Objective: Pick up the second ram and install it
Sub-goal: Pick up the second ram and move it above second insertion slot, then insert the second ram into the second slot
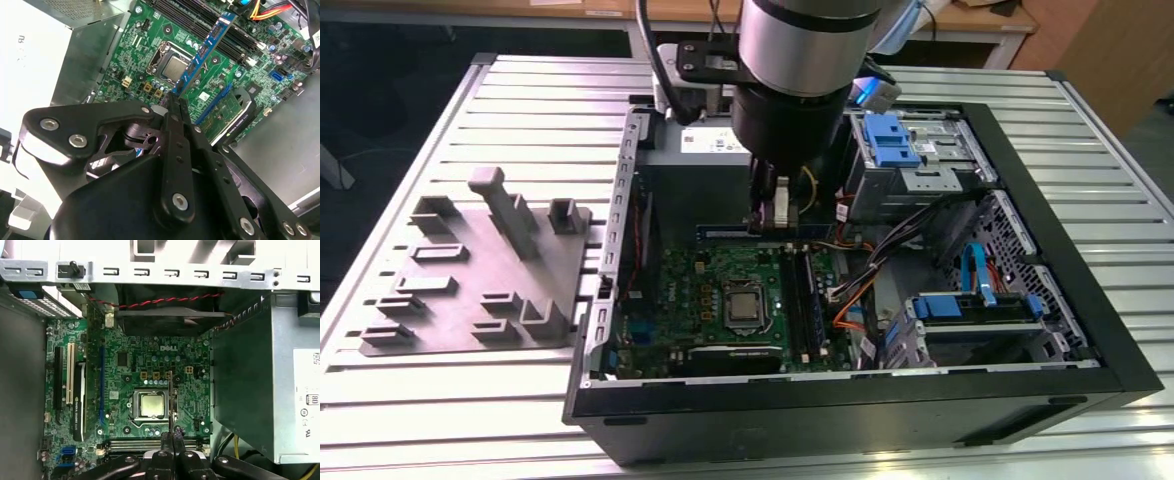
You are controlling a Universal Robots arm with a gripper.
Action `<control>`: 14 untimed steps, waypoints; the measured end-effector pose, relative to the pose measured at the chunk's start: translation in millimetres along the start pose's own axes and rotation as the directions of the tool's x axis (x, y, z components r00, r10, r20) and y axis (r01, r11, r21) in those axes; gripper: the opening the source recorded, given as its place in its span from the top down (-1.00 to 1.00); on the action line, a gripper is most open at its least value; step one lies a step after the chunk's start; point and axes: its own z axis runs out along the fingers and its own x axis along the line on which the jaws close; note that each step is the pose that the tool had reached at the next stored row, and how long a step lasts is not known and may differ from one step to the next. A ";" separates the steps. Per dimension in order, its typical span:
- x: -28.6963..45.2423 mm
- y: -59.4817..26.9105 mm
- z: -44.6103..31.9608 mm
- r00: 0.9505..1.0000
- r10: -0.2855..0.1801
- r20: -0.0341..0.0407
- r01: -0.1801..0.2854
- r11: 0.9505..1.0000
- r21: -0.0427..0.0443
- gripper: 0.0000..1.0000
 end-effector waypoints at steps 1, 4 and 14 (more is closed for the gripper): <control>0.1 -0.1 0.8 1.000 0.000 0.000 0.000 1.000 0.000 0.76; 0.1 -0.1 1.1 1.000 0.000 0.000 0.000 1.000 0.000 0.76; 0.1 -0.1 1.6 1.000 0.000 0.000 0.000 1.000 0.000 0.76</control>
